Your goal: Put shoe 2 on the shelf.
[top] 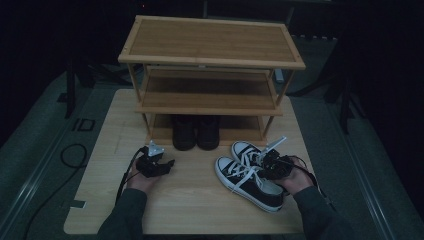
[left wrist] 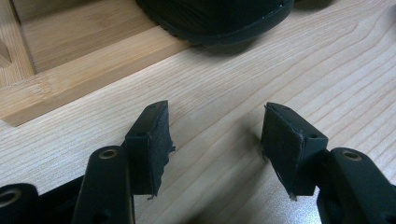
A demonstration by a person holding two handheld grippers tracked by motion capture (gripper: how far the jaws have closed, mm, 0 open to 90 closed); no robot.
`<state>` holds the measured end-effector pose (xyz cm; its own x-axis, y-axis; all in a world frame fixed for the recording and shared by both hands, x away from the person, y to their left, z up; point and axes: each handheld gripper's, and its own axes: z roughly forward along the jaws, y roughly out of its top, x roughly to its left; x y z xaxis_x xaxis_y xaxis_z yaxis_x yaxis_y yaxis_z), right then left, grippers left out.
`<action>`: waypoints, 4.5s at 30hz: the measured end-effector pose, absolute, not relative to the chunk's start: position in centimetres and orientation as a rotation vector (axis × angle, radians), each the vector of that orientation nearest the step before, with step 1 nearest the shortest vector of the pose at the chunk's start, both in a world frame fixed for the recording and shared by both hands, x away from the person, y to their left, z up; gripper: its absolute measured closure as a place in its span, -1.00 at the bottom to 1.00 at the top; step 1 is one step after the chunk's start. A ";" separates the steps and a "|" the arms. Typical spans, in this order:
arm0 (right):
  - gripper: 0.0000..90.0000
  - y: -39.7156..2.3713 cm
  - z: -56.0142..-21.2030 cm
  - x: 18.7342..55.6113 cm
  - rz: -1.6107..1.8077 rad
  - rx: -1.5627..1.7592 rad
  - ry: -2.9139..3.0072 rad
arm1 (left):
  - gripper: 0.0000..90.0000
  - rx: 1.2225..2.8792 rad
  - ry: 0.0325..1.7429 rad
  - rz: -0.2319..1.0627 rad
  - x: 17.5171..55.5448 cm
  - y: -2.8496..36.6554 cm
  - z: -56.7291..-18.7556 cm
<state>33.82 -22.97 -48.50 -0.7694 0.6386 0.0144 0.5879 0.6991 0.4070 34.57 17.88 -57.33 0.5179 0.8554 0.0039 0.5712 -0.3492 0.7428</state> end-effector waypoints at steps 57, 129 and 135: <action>0.89 -23.0 -39.4 35.6 0.737 0.533 2.894 | -0.06 2.060 1.158 0.522 34.6 17.9 -57.3; 0.89 -15.1 -31.1 43.2 0.906 0.573 2.669 | -0.05 2.060 1.157 0.518 34.6 18.0 -57.3; 0.89 -15.0 -31.5 43.4 0.899 0.683 2.595 | -0.05 2.064 1.156 0.523 34.6 17.9 -57.3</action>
<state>43.42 -15.01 -31.51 -0.8380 0.5296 -0.1315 0.3347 0.6891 0.6427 34.57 17.92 -57.31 0.5197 0.8543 0.0082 0.5700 -0.3539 0.7415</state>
